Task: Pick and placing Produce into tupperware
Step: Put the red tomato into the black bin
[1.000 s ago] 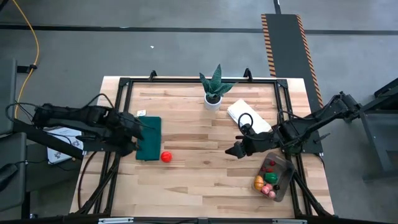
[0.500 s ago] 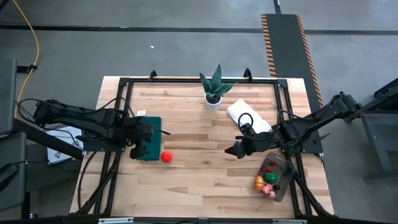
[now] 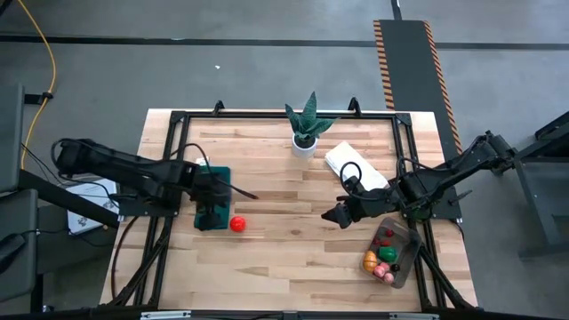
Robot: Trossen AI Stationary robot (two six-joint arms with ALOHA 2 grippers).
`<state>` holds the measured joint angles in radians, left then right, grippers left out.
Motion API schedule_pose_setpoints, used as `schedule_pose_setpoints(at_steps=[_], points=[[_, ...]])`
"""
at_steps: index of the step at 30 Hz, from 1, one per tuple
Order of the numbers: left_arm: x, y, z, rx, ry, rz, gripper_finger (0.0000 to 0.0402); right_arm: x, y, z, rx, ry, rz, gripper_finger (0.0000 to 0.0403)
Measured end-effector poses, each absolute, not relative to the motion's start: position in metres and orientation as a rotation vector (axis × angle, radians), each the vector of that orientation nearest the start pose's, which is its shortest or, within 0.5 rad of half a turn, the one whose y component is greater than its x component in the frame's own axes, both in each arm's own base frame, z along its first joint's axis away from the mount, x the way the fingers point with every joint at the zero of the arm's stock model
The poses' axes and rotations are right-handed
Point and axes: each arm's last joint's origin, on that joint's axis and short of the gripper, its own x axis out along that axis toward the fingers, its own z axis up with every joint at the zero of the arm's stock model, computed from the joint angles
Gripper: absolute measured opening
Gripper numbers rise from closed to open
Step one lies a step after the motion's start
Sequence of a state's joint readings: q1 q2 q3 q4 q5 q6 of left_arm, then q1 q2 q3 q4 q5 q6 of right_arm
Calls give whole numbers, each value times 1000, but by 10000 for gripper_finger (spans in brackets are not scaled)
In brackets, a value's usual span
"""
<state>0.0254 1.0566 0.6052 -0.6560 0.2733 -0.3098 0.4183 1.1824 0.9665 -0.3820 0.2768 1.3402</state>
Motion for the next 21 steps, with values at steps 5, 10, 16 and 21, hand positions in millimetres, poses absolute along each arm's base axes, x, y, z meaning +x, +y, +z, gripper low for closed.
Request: schedule_pose_setpoints(at_steps=[5, 10, 16, 21], points=[[188, -3, 187, -394, 1142, -54, 328, 233, 95, 300, 1085, 558, -248, 181], [197, -2, 180, -350, 1141, -68, 328, 233, 95, 300, 1088, 567, -239, 181], [205, -2, 171, -309, 1149, -88, 331, 233, 96, 300, 1089, 572, -234, 181], [209, -2, 162, -286, 1194, -107, 331, 233, 96, 300, 1089, 572, -234, 181]])
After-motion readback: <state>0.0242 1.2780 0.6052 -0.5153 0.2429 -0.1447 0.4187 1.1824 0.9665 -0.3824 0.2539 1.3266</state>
